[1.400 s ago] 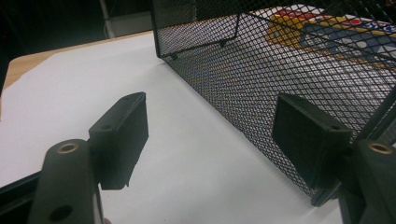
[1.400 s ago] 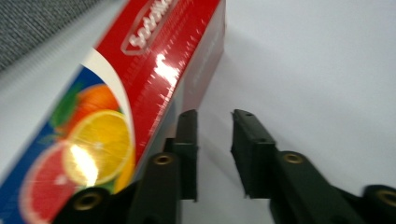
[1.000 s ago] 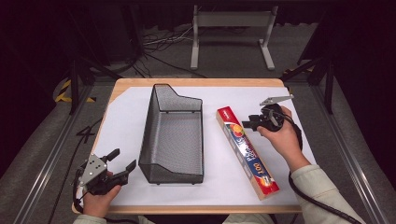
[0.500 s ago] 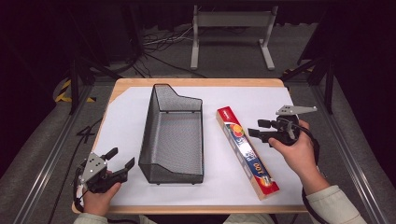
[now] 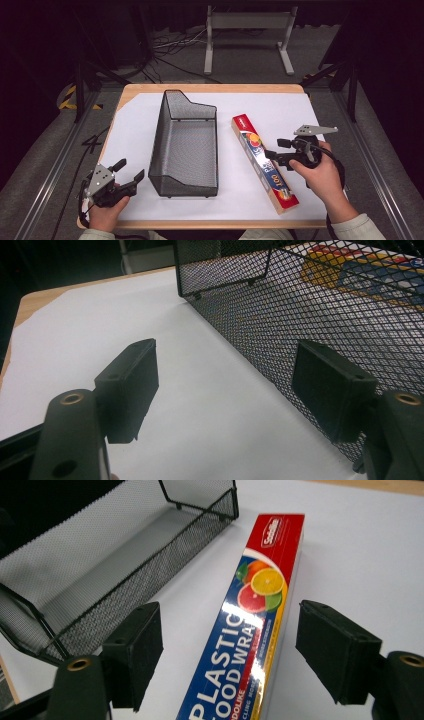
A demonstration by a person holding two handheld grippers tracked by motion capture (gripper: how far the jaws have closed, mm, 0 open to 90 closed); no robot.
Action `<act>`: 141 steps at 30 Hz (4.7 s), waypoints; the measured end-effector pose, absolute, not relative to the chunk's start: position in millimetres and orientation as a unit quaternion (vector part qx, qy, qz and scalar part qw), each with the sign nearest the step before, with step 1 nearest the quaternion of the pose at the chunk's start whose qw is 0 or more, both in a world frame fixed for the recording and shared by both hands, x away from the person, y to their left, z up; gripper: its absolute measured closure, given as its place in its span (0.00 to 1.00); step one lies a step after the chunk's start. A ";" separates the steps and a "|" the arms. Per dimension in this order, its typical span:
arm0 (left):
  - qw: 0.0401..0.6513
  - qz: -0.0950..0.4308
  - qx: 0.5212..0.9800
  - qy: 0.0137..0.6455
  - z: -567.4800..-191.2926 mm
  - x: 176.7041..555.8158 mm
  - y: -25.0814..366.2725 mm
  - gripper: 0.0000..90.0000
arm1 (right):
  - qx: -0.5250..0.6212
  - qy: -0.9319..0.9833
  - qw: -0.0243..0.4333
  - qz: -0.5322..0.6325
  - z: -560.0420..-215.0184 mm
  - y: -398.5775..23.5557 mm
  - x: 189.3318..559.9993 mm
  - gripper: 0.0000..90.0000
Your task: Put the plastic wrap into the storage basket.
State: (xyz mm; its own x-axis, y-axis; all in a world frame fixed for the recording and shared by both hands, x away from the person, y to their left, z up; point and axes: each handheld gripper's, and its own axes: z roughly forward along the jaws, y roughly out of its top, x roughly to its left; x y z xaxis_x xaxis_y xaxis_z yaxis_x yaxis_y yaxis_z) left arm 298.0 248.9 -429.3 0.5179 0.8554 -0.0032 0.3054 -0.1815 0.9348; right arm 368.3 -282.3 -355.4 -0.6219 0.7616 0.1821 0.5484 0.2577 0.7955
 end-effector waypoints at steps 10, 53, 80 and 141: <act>0.496 0.278 0.716 0.404 -429.5 298.0 248.7 0.29 | 0.455 0.798 0.095 0.384 -381.1 -272.9 371.6 0.27; 0.497 0.278 0.718 0.401 -429.1 297.6 248.7 0.29 | 0.547 0.812 0.106 0.177 -410.4 -228.6 368.8 0.43; 0.497 0.281 0.716 0.401 -429.0 297.6 249.1 0.29 | 0.549 0.799 0.103 0.224 -372.5 -238.5 364.5 0.45; 0.498 0.281 0.717 0.399 -428.9 297.0 249.8 0.29 | 0.485 0.831 0.086 0.257 -296.6 -138.7 361.3 0.45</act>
State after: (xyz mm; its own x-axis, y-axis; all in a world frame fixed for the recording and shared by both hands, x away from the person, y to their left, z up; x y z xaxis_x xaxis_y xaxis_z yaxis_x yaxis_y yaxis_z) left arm 297.0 249.8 -428.9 0.5230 0.8523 0.0061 0.2918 -0.1857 0.9383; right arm 361.3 -138.7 -296.6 -0.5146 0.8509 0.1055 0.7621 0.3975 0.5110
